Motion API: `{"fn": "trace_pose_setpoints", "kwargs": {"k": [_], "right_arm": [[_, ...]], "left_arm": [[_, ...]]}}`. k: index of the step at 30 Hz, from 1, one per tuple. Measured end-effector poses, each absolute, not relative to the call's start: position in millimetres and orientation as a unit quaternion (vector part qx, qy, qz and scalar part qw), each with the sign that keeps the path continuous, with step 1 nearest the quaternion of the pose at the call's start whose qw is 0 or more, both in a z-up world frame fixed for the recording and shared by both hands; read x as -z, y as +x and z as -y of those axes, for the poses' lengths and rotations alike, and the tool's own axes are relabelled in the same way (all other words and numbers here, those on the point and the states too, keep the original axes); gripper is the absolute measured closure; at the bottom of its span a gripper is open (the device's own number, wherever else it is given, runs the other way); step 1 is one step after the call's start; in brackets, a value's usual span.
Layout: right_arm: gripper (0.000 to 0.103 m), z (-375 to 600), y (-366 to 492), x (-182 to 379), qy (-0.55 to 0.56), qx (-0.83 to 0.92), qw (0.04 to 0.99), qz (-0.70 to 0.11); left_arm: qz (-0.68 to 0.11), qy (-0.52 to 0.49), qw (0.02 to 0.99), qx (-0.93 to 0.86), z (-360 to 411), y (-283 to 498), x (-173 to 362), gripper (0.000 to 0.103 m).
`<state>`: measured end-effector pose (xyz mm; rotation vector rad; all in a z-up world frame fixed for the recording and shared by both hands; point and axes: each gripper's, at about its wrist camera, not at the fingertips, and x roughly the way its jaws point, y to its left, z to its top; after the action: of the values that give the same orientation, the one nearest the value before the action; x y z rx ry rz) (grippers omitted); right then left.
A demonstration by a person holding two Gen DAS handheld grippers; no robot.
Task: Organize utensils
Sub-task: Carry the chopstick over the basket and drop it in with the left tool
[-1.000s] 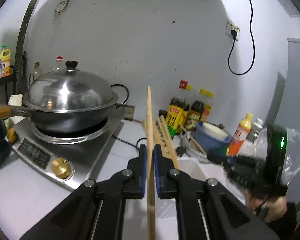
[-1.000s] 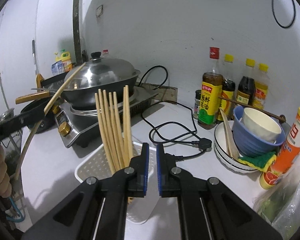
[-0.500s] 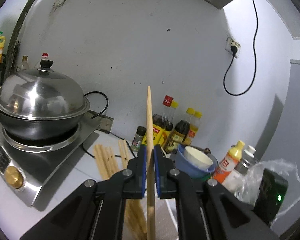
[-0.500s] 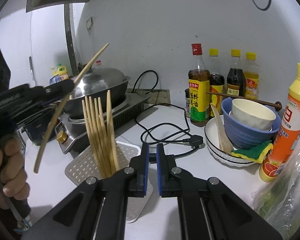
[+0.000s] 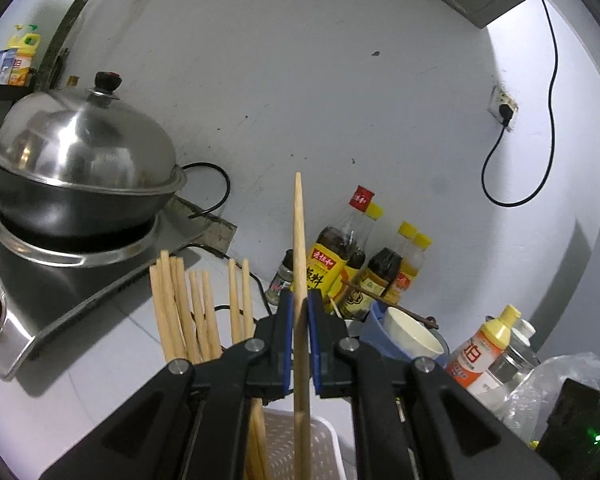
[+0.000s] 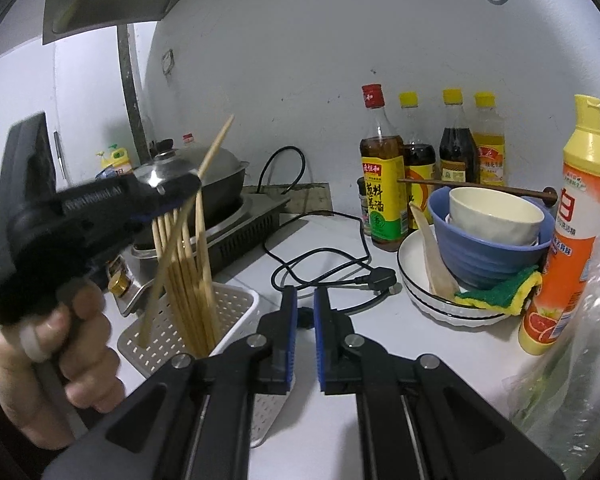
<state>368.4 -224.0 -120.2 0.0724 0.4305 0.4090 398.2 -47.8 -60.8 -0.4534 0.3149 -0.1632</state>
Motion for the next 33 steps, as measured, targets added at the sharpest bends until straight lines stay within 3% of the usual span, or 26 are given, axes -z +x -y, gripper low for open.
{"fn": "trace_pose_setpoints", "kwargs": {"k": [13,16,22,29,33], "right_arm": [[0.089,222,366,121,0.031,-0.199,0.956,-0.213],[0.089,222,366,122,0.031,-0.198,0.956,-0.214],[0.089,222,366,122,0.032,-0.195,0.956,-0.215],[0.089,221,368,124,0.03,-0.195,0.956,-0.219],[0.089,219,367,123,0.031,-0.195,0.955,-0.221]], "left_arm": [[-0.15,-0.225,0.962,0.04,45,390,78,0.096],[-0.154,-0.223,0.962,0.042,45,389,80,0.088],[-0.167,-0.218,0.96,0.052,42,381,83,0.086],[-0.171,-0.203,0.961,0.073,34,363,76,0.066],[-0.162,-0.187,0.966,0.078,26,343,67,0.061]]}}
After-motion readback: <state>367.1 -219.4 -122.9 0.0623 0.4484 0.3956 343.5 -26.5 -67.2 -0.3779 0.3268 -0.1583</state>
